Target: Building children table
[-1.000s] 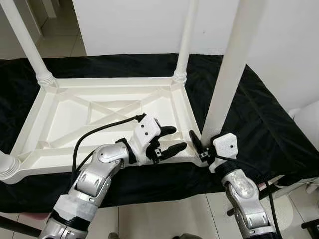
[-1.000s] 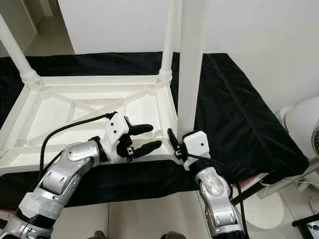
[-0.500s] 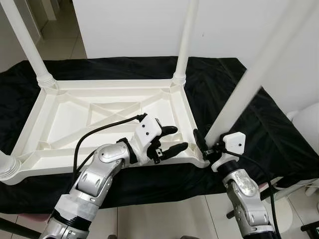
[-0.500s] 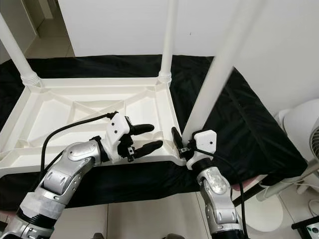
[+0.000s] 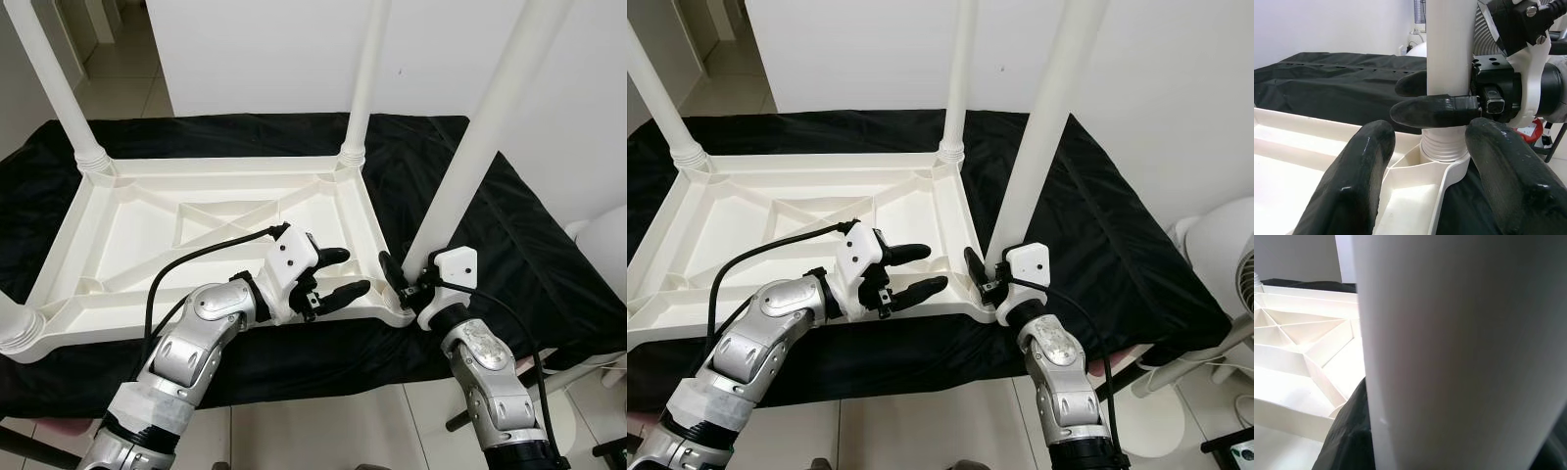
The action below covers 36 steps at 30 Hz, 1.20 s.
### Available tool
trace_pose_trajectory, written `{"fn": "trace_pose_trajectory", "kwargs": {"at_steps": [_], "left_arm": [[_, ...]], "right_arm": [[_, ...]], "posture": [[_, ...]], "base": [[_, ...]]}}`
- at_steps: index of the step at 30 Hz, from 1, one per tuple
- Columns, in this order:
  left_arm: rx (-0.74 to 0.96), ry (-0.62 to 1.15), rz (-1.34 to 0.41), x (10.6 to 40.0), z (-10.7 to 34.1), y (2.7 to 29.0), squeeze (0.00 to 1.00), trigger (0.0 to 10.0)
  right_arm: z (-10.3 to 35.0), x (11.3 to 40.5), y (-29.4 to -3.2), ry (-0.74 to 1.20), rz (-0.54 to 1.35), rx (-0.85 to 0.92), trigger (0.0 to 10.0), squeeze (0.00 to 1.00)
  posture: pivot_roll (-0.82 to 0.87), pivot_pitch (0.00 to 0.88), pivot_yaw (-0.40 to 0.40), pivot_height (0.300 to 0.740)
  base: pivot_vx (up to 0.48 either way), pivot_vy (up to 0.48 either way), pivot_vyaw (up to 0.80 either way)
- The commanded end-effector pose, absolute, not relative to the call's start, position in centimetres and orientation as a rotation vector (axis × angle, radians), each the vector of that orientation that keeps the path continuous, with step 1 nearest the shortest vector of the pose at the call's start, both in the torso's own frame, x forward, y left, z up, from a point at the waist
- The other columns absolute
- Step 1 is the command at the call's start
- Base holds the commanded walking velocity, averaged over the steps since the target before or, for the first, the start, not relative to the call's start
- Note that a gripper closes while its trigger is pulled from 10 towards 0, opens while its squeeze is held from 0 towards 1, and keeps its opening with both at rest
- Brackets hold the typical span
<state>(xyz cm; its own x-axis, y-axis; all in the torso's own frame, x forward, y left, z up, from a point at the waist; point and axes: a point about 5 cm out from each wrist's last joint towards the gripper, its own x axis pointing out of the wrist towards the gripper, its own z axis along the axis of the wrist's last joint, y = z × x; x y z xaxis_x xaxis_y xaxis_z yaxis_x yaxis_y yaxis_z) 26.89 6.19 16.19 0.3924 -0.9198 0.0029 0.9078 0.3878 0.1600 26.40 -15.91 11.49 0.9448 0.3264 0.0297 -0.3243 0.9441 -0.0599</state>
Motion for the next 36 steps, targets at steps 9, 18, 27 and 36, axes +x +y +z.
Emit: {"fn": "trace_pose_trajectory", "kwargs": {"at_steps": [9,18,27,36], "left_arm": [[0.148,-0.102,-1.161,26.8,16.3,6.1,0.00,10.0],[0.146,-0.102,-1.157,26.8,16.4,6.1,0.00,10.0],[0.144,-0.104,-1.156,26.9,16.4,6.1,0.00,10.0],[0.141,-0.108,-1.154,26.9,16.4,5.9,0.00,10.0]], "right_arm": [[7.5,24.7,-15.9,0.119,0.187,-0.003,10.0,0.00],[8.7,26.0,-16.0,0.082,-0.058,0.113,10.0,0.00],[8.9,27.0,-16.5,0.107,-0.246,0.157,10.0,0.00],[9.2,28.0,-16.4,0.115,-0.287,0.124,10.0,0.00]], "posture": [[0.00,0.007,-0.002,0.740],[0.00,0.010,-0.002,0.740],[0.00,0.008,-0.004,0.740],[0.00,0.005,-0.005,0.740]], "base": [[0.000,0.000,0.00],[0.000,0.000,0.00],[0.000,0.000,0.00],[0.000,0.000,0.00]]}}
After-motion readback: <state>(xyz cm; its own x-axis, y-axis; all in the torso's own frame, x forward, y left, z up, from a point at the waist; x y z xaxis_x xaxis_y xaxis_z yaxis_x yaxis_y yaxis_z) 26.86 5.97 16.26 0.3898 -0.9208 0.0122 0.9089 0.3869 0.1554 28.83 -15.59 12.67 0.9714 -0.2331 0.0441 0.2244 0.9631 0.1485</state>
